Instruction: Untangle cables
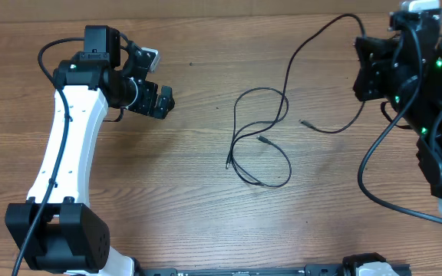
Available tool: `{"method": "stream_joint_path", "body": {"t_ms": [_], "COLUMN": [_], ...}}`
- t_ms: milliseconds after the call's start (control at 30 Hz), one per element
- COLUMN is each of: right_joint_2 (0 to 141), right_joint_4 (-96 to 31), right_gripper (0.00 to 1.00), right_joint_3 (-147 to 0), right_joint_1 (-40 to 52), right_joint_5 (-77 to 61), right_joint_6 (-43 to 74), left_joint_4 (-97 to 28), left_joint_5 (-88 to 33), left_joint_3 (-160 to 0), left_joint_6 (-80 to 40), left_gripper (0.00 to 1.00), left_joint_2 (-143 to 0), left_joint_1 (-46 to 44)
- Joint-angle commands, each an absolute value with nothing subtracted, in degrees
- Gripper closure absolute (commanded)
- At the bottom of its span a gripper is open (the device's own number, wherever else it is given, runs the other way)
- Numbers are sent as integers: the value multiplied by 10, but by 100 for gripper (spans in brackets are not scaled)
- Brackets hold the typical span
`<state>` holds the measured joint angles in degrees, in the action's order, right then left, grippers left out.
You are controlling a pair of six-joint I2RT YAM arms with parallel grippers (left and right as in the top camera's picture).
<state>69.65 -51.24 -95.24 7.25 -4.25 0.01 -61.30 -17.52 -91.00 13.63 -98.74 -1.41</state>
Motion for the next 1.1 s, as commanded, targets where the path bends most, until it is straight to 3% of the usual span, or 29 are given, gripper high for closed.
{"method": "stream_joint_path", "body": {"t_ms": [0,1067], "right_joint_2": [695,793], "right_joint_4": [-513,-520], "right_gripper": [96,96], "right_joint_3": [-965,-964], "right_joint_1": [59,-88], "right_joint_5": [2,44], "right_joint_6": [5,20], "left_joint_4": [-613,-612], "left_joint_5": [-174,-174], "left_joint_3": [-912,-912], "left_joint_6": [133,133], "left_gripper": [0,0], "left_joint_2": [-974,-974], "left_joint_1": [-15,-15]}}
